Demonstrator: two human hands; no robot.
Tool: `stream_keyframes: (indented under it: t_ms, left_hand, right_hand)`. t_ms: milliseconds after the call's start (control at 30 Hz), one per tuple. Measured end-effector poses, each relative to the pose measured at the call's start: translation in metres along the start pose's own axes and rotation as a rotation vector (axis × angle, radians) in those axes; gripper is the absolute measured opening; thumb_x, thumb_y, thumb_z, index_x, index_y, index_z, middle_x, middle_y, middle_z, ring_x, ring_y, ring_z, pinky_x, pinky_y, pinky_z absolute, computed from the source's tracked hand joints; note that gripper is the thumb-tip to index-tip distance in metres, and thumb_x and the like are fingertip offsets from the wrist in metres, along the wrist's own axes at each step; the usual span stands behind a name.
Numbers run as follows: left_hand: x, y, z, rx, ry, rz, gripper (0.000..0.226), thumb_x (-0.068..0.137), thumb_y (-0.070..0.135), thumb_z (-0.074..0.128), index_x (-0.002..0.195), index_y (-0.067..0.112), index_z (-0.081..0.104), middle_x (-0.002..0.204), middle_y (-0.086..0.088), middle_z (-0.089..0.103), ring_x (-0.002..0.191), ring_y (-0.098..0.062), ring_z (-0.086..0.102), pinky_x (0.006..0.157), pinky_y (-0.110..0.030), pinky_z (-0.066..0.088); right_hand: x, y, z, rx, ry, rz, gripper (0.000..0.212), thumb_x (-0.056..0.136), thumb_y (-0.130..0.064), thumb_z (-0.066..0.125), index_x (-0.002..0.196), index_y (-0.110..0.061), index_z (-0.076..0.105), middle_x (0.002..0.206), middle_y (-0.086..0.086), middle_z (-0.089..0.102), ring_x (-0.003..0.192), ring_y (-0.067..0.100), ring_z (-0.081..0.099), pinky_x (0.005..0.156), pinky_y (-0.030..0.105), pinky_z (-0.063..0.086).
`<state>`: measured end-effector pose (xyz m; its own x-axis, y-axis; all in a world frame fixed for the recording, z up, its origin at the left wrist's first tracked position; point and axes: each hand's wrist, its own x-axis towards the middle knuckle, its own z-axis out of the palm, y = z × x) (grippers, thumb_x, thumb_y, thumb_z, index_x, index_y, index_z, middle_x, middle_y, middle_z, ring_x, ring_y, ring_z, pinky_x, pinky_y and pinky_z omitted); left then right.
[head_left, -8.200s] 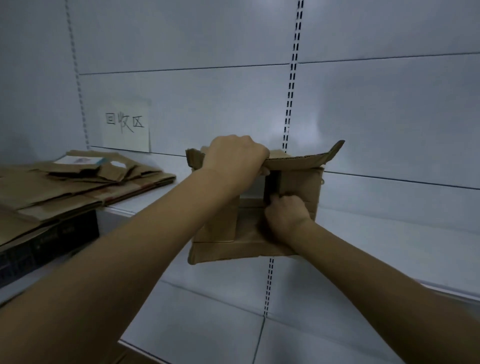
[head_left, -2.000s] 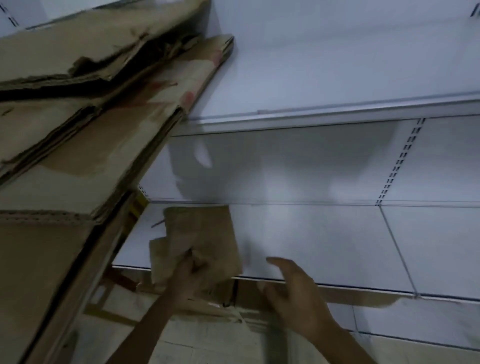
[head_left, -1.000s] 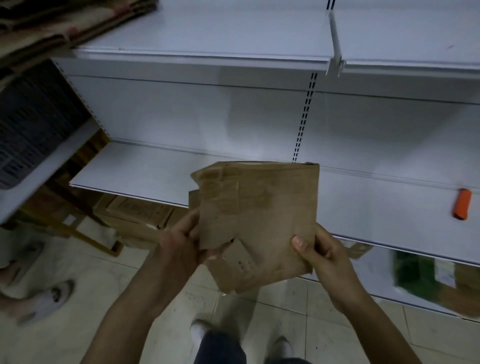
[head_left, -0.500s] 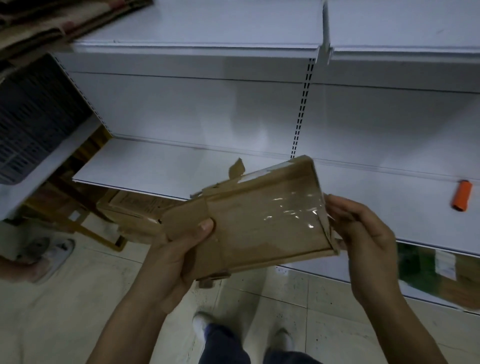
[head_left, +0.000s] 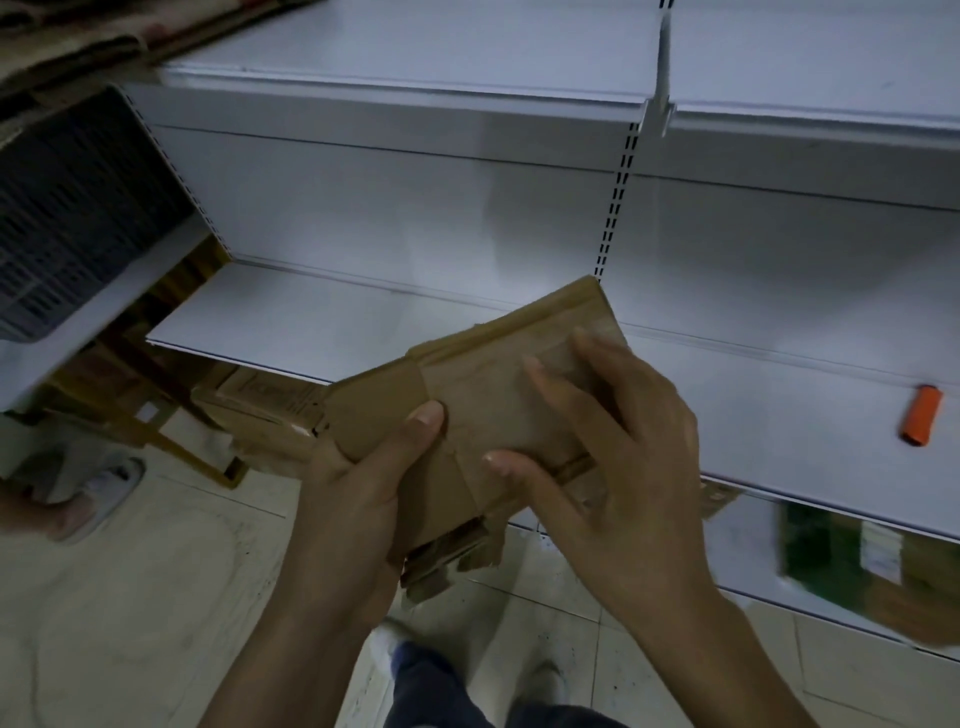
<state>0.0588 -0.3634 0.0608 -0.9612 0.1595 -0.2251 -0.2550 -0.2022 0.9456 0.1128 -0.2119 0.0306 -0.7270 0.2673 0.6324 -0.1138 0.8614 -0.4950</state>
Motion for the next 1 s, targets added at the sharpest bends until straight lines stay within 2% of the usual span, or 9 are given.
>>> stream_keyframes:
  t_ms: [167,300,400,533,600,667,767,867,1000]
  left_hand:
    - [0.006,0.000,0.003,-0.014,-0.012,-0.041,0.048,0.065,0.018,0.067,0.112,0.013,0.063,0.101,-0.003,0.073,0.088,-0.019,0.071,0.065,-0.029,0.059]
    - [0.013,0.003,0.008,0.073,0.012,0.010,0.044,0.065,0.022,0.073,0.108,0.017,0.065,0.098,0.001,0.074,0.091,-0.020,0.070,0.067,-0.030,0.058]
    - [0.016,0.008,0.012,0.183,0.030,0.069,0.049,0.063,0.029,0.081,0.108,0.018,0.065,0.101,-0.001,0.072,0.094,-0.023,0.068,0.072,-0.039,0.056]
    - [0.021,0.013,0.016,0.231,0.051,0.090,0.046,0.059,0.030,0.085,0.099,0.025,0.065,0.095,0.002,0.071,0.082,-0.018,0.070,0.055,-0.031,0.055]
    - [0.023,0.016,0.017,0.248,0.064,0.107,0.042,0.056,0.031,0.083,0.093,0.029,0.063,0.089,0.009,0.071,0.088,-0.019,0.068,0.066,-0.037,0.056]
    - [0.025,0.020,0.019,0.253,0.073,0.114,0.034,0.055,0.034,0.070,0.088,0.031,0.062,0.083,0.013,0.071,0.088,-0.018,0.067,0.078,-0.046,0.054]
    - [0.031,0.023,0.021,0.276,0.051,0.111,0.040,0.055,0.035,0.079,0.091,0.030,0.064,0.086,0.010,0.072,0.088,-0.022,0.068,0.079,-0.057,0.054]
    - [0.037,0.025,0.021,0.294,0.045,0.118,0.035,0.056,0.034,0.074,0.089,0.029,0.064,0.085,0.012,0.073,0.086,-0.016,0.069,0.082,-0.049,0.054]
    - [0.043,0.028,0.017,0.334,-0.001,0.118,0.029,0.062,0.029,0.075,0.088,0.032,0.062,0.079,0.024,0.070,0.075,0.000,0.067,0.070,-0.032,0.051]
  right_hand:
    - [0.012,-0.007,-0.021,-0.158,0.113,-0.129,0.015,0.083,-0.031,0.066,0.091,-0.020,0.074,0.112,0.011,0.065,0.107,0.026,0.047,0.089,0.036,0.032]
    - [0.018,-0.009,-0.025,-0.301,0.064,-0.183,0.035,0.074,-0.023,0.067,0.109,-0.021,0.063,0.120,0.011,0.063,0.111,0.028,0.042,0.086,0.038,0.031]
    - [0.022,-0.005,-0.023,-0.318,0.095,-0.192,0.030,0.076,-0.022,0.067,0.106,-0.021,0.062,0.116,0.009,0.060,0.108,0.028,0.042,0.086,0.038,0.030]
    - [0.029,0.007,-0.010,-0.227,0.116,-0.237,0.018,0.083,-0.021,0.064,0.100,-0.022,0.056,0.109,0.000,0.047,0.101,0.023,0.045,0.088,0.036,0.032]
    - [0.032,0.016,-0.006,-0.181,0.114,-0.222,0.014,0.092,-0.032,0.054,0.103,-0.023,0.052,0.112,-0.001,0.046,0.102,0.022,0.046,0.090,0.033,0.032]
    - [0.032,0.023,-0.004,-0.151,0.121,-0.176,0.025,0.093,-0.039,0.052,0.111,-0.021,0.052,0.122,-0.001,0.045,0.108,0.021,0.046,0.098,0.029,0.028]
    - [0.031,0.030,0.003,-0.136,0.151,-0.145,0.038,0.092,-0.041,0.057,0.121,-0.017,0.054,0.130,0.002,0.047,0.116,0.022,0.048,0.105,0.030,0.026]
    - [0.031,0.035,0.015,-0.083,0.229,-0.171,0.029,0.091,-0.033,0.063,0.102,-0.008,0.071,0.113,0.008,0.064,0.107,0.024,0.056,0.097,0.038,0.039]
    - [0.032,0.036,0.022,-0.046,0.188,-0.171,0.027,0.090,-0.031,0.063,0.098,-0.006,0.071,0.107,0.011,0.065,0.103,0.023,0.055,0.089,0.039,0.045]
